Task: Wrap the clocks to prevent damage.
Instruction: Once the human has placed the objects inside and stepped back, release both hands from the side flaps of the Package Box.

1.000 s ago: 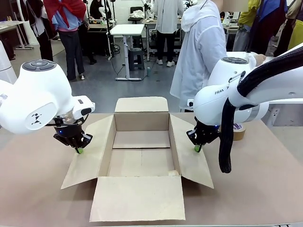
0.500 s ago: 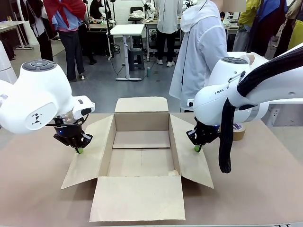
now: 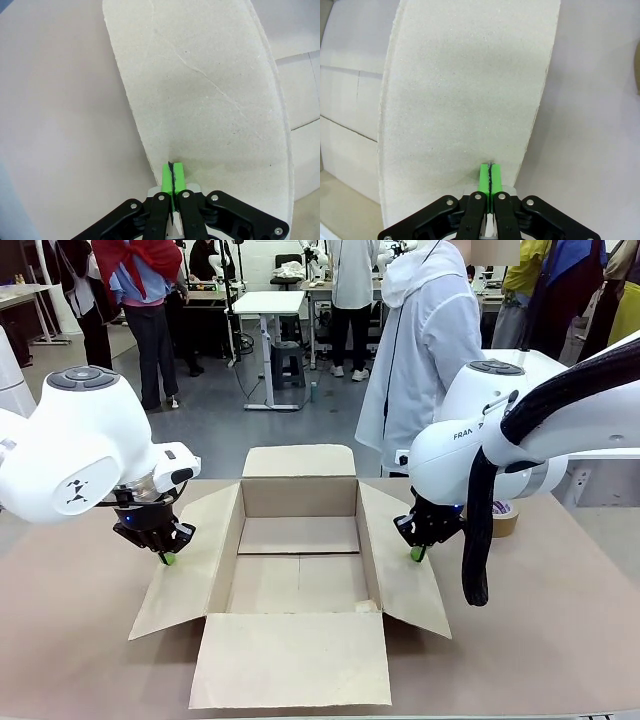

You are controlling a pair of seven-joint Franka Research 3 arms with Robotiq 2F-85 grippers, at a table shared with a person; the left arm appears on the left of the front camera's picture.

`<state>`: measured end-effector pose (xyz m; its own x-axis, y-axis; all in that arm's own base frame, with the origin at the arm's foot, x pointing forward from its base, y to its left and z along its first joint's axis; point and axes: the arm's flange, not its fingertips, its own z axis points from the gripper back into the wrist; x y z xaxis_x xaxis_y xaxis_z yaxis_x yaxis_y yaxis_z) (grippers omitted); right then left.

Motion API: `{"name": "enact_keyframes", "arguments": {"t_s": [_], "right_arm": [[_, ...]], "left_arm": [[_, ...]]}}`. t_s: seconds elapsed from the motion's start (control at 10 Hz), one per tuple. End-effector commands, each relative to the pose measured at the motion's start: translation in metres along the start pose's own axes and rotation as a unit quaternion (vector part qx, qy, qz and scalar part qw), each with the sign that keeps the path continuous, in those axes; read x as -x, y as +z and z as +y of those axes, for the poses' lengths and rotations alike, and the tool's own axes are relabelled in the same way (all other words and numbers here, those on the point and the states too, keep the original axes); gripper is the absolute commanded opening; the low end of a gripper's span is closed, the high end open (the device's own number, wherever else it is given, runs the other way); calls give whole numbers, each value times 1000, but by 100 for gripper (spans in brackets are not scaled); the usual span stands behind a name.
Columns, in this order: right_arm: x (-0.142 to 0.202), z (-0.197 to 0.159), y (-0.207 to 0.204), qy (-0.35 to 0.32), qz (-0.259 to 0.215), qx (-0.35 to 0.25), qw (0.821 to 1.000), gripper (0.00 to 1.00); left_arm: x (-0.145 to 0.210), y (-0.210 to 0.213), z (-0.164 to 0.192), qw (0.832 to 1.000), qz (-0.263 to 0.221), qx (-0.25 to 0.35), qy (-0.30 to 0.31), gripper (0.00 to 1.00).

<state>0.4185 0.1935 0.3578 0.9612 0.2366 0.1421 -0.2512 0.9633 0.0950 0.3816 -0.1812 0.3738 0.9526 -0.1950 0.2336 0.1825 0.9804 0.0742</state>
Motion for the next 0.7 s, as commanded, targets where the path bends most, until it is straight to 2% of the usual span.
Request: {"name": "enact_keyframes", "arguments": {"t_s": [0.0, 0.6], "right_arm": [[1, -1, -2, -5, 2, 1, 1000, 1], [1, -1, -2, -5, 2, 1, 1000, 1]], "left_arm": [[2, 0, 0, 1000, 3, -2, 0, 1], [2, 0, 0, 1000, 3, -2, 0, 1]]}}
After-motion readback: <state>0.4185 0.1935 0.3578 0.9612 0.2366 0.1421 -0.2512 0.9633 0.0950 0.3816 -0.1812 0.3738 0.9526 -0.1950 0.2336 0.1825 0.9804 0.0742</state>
